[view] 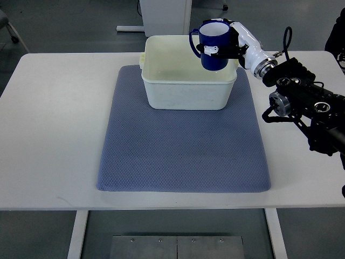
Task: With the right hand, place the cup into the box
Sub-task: 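Lower the blue mug into the cream tub and open the right hand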
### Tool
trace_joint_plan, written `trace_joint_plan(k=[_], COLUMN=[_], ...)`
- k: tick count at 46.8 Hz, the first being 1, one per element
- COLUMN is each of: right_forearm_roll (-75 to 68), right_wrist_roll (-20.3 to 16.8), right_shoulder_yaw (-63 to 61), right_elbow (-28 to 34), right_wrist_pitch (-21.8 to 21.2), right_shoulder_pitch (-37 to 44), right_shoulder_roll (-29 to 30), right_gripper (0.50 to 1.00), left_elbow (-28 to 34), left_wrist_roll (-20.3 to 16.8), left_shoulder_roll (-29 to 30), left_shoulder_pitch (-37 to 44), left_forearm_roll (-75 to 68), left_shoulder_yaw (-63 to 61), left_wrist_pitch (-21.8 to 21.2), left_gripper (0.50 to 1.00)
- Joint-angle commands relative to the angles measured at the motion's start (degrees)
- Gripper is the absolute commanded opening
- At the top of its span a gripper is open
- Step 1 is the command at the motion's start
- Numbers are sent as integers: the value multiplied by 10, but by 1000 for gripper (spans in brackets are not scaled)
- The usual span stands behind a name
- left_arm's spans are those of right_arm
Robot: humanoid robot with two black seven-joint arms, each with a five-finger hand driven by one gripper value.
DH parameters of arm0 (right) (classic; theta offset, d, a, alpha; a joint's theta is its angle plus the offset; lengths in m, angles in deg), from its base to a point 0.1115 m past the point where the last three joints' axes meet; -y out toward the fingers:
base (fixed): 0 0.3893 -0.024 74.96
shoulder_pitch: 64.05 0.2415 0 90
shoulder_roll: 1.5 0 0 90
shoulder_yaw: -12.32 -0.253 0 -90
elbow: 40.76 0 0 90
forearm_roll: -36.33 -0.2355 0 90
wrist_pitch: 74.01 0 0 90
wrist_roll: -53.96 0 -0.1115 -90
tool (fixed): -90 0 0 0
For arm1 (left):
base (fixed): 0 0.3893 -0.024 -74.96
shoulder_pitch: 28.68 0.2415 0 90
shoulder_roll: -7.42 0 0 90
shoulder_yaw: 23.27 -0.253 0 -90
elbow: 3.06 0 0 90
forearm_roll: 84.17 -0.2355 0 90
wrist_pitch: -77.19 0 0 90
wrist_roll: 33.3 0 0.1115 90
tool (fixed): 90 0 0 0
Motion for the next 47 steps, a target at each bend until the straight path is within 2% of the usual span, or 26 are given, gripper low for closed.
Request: trace_joint_plan(k=[1,23,24,25,26,34,40,47], right_forearm_roll=[0,0,-1,-1,-1,-1,-1,0], right_wrist_roll=[0,2,2,2,2,3,4,4], right_shoulder_yaw=[1,0,0,0,0,0,1,1], right_elbow=[-4,-4,-4,-4,-4,-4,-4,-4], right_wrist_pitch=[1,8,10,10,11,14,14,14], right_shoulder_pitch=[-3,-8,-8,-8,-9,-15,-20,-21], right_shoulder_roll=[4,18,18,18,19,25,26,26], right_gripper=[500,500,529,628,679,784,834,974], left_elbow=[0,0,0,0,0,0,0,0], left_wrist_roll=[1,1,0,0,1,1,1,0], left_shoulder_roll=[0,0,0,0,0,0,0,0], left_shoulder_pitch=[0,0,0,0,0,0,0,0], left_forearm_roll=[0,0,0,0,0,0,0,0], left_shoulder_yaw=[-1,0,0,0,0,0,-1,-1], left_wrist_pitch=[0,0,0,0,0,0,0,0], left_gripper=[1000,1000,1000,1000,1000,1000,1000,1000])
